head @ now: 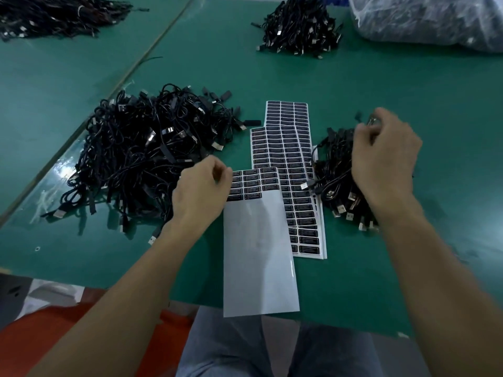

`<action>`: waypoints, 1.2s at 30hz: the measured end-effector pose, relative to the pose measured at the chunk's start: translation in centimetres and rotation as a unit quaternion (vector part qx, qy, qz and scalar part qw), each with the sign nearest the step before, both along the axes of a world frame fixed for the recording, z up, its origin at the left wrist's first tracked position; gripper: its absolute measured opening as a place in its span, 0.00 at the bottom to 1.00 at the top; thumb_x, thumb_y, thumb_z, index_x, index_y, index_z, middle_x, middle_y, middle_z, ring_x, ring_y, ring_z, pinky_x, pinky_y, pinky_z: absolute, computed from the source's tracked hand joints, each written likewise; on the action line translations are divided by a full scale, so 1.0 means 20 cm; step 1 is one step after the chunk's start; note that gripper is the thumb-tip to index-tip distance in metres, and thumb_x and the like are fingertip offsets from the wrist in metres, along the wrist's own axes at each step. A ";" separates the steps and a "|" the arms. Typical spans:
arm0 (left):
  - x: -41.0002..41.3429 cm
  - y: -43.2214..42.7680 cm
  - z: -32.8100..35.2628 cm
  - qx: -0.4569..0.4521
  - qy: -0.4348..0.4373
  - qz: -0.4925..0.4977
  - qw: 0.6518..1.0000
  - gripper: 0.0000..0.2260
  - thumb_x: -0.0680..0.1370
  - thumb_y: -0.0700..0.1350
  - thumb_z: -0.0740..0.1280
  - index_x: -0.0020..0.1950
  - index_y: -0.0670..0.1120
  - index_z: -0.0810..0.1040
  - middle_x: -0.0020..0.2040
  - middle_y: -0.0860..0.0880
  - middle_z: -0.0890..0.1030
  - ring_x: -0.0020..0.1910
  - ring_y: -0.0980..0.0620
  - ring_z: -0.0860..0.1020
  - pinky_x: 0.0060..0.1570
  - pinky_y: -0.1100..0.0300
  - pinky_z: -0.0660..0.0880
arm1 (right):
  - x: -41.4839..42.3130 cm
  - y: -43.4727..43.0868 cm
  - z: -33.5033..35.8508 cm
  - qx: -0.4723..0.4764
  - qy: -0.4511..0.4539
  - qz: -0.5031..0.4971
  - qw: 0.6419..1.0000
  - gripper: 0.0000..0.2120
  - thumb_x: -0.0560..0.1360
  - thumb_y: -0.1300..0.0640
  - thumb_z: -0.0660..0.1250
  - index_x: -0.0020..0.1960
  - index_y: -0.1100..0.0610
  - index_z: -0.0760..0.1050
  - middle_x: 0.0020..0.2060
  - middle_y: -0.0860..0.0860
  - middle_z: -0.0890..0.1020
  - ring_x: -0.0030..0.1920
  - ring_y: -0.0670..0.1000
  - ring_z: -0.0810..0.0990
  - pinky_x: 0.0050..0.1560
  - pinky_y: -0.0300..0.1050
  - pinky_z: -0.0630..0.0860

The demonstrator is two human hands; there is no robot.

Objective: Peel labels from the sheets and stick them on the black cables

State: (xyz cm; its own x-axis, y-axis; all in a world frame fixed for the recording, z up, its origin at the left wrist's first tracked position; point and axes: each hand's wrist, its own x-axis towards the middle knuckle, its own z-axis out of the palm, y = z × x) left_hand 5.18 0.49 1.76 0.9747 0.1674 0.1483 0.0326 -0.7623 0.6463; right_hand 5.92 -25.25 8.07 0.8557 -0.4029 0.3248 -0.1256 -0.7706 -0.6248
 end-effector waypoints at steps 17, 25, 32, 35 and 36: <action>0.05 0.12 -0.05 0.237 -0.051 -0.003 0.970 0.11 0.81 0.52 0.67 0.60 0.49 0.81 0.56 0.49 0.73 0.57 0.46 0.72 0.36 0.51 0.68 | -0.23 0.35 -0.38 -0.059 0.132 0.300 0.943 0.13 0.81 0.56 0.62 0.63 0.56 0.78 0.54 0.50 0.76 0.58 0.50 0.74 0.56 0.46 0.74; 0.05 0.13 -0.02 0.139 -0.242 0.017 0.960 0.12 0.81 0.53 0.67 0.54 0.47 0.84 0.50 0.48 0.81 0.50 0.44 0.77 0.32 0.53 0.72 | -0.26 0.36 -0.44 -0.077 0.104 0.247 0.960 0.14 0.80 0.56 0.64 0.65 0.56 0.77 0.60 0.54 0.74 0.61 0.55 0.70 0.63 0.49 0.69; 0.05 0.03 0.14 -0.047 -0.428 -0.051 0.901 0.06 0.84 0.49 0.62 0.55 0.48 0.73 0.43 0.42 0.82 0.35 0.40 0.78 0.32 0.54 0.70 | -0.25 0.36 -0.43 -0.095 0.122 0.250 0.956 0.16 0.81 0.56 0.62 0.68 0.55 0.76 0.65 0.55 0.73 0.65 0.57 0.68 0.66 0.48 0.64; 0.04 -0.04 0.23 -0.156 -0.440 -0.082 0.880 0.04 0.85 0.47 0.58 0.54 0.47 0.68 0.41 0.49 0.80 0.36 0.46 0.81 0.31 0.52 0.75 | -0.25 0.37 -0.43 -0.087 0.111 0.246 0.959 0.16 0.80 0.56 0.63 0.66 0.56 0.77 0.63 0.55 0.74 0.63 0.56 0.68 0.65 0.44 0.60; 0.04 -0.06 0.26 -0.192 -0.441 -0.086 0.872 0.04 0.86 0.44 0.58 0.52 0.48 0.67 0.40 0.52 0.78 0.37 0.50 0.81 0.34 0.55 0.75 | -0.25 0.36 -0.43 -0.086 0.113 0.245 0.959 0.16 0.80 0.56 0.63 0.67 0.56 0.77 0.64 0.55 0.74 0.64 0.55 0.68 0.64 0.43 0.58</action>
State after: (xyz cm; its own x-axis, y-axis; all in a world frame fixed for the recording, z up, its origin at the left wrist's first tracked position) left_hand 6.02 -0.69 6.94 0.5249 0.2323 0.8188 -0.7010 -0.4277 0.5707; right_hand 0.93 -17.99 -0.57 0.9850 0.1081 0.1347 0.1605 -0.8605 -0.4834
